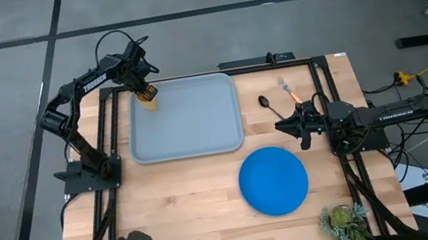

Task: Pick and place plate/cup/fork/spoon on tray
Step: Put the yellow cup on the gray tray, then put the blue plate on the gray tray

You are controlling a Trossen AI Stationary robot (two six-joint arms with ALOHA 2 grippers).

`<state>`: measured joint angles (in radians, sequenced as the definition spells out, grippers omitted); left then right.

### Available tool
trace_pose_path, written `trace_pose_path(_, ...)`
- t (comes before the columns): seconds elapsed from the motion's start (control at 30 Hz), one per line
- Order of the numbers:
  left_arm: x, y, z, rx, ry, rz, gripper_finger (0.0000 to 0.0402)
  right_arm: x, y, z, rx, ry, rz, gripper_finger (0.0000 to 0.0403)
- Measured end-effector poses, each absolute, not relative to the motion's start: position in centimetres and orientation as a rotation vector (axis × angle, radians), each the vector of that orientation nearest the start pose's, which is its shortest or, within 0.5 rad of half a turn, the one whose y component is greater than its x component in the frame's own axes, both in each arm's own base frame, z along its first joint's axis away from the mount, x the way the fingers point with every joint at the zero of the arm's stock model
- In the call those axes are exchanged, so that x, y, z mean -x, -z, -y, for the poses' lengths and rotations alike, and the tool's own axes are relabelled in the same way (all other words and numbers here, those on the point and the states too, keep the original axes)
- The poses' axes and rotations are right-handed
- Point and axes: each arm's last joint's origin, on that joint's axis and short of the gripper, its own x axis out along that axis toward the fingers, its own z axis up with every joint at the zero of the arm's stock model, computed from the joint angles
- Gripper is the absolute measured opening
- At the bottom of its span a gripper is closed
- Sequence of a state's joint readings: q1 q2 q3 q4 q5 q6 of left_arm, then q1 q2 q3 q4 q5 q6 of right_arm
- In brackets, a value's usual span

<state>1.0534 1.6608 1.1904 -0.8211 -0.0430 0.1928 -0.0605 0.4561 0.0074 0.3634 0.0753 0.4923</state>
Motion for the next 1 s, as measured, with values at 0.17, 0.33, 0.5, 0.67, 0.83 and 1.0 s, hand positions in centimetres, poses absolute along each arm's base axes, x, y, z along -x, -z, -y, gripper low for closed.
trace_pose_path(0.17,-15.54,-21.60,-27.55,0.500,-0.810,-1.249,0.0033,-12.57,-15.93,0.98,-0.490,0.154,-0.050,0.0075)
trace_pose_path(0.33,-15.50,-21.60,-27.54,0.493,-0.817,-1.259,0.0036,-12.57,-15.93,0.98,-0.491,0.154,-0.050,0.0075)
trace_pose_path(0.5,-15.38,-21.60,-27.59,0.451,-0.836,-1.292,0.0040,-12.57,-15.93,0.98,-0.490,0.155,-0.050,0.0075)
trace_pose_path(0.67,-15.40,-21.59,-27.54,0.454,-0.828,-1.293,0.0045,-12.57,-15.93,0.98,-0.488,0.155,-0.051,0.0075)
trace_pose_path(0.83,-15.37,-21.57,-27.47,0.458,-0.823,-1.299,0.0086,-12.57,-15.92,0.98,-0.487,0.155,-0.052,0.0075)
trace_pose_path(1.0,-15.31,-21.58,-27.49,0.449,-0.839,-1.311,0.0121,-12.56,-15.91,0.98,-0.487,0.156,-0.052,0.0075)
